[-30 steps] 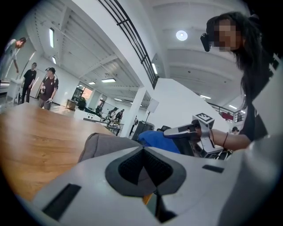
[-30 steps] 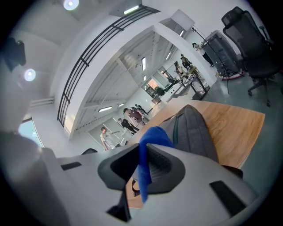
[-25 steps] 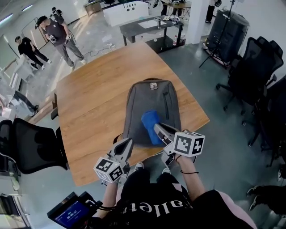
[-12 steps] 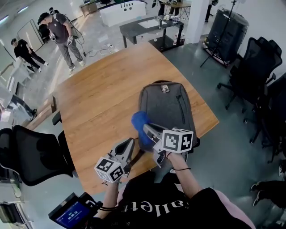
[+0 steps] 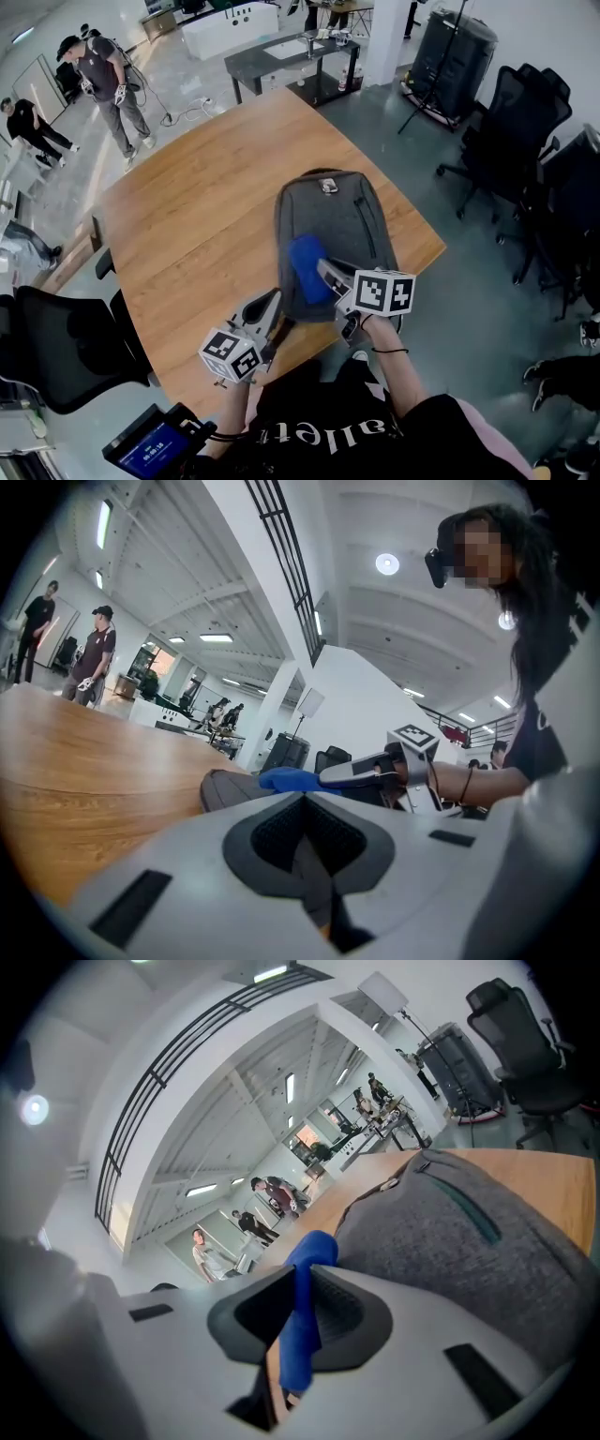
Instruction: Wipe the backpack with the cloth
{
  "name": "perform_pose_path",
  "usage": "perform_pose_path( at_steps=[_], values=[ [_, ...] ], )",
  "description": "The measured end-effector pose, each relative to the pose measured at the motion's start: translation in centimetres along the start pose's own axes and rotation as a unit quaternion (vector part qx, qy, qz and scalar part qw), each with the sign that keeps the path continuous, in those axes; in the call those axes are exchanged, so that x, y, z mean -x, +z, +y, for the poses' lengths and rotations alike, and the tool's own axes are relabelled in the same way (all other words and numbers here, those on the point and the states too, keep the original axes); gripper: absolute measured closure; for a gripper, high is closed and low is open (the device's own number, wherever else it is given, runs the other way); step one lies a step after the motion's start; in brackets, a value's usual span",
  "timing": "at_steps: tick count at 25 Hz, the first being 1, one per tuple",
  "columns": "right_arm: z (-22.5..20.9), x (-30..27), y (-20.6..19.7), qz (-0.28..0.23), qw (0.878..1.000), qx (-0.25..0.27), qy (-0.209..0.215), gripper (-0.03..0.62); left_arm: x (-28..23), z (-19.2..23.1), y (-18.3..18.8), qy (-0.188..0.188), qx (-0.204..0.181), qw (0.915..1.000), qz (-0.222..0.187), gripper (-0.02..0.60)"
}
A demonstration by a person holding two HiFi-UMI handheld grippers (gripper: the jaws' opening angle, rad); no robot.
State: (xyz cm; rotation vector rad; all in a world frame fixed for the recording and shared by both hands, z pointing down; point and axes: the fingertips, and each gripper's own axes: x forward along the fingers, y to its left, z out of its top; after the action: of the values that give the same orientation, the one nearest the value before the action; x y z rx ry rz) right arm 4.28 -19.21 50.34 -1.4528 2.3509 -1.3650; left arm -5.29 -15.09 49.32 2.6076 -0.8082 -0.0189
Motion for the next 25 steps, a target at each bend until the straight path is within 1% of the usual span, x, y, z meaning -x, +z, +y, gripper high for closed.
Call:
perform_pose_path(
  at_steps=[11,16,22,25],
  values=[
    [-5.0,7.3,3.4,-0.035,0.998,-0.014,-0.06,0.537,-1.7,-2.4,0.9,-0.024,0.008,0.9996,0.009,0.581],
    [-8.7,11.1,4.7,-0.048,0.994,-0.017,-0.096,0.537,-2.5,-3.8,0.6,-0.034,0.004,0.9992,0.023,0.581],
    [-12.6,13.2,5.1,-0.056,0.988,-0.022,-0.141,0.537,-2.3,-3.2,0.4,-0.034,0.005,0.999,0.028,0.581],
    [-14.6,14.8,5.3,-0.053,0.986,-0.025,-0.154,0.537,-2.7,-4.0,0.2,-0.029,0.005,0.9992,0.028,0.581]
  ],
)
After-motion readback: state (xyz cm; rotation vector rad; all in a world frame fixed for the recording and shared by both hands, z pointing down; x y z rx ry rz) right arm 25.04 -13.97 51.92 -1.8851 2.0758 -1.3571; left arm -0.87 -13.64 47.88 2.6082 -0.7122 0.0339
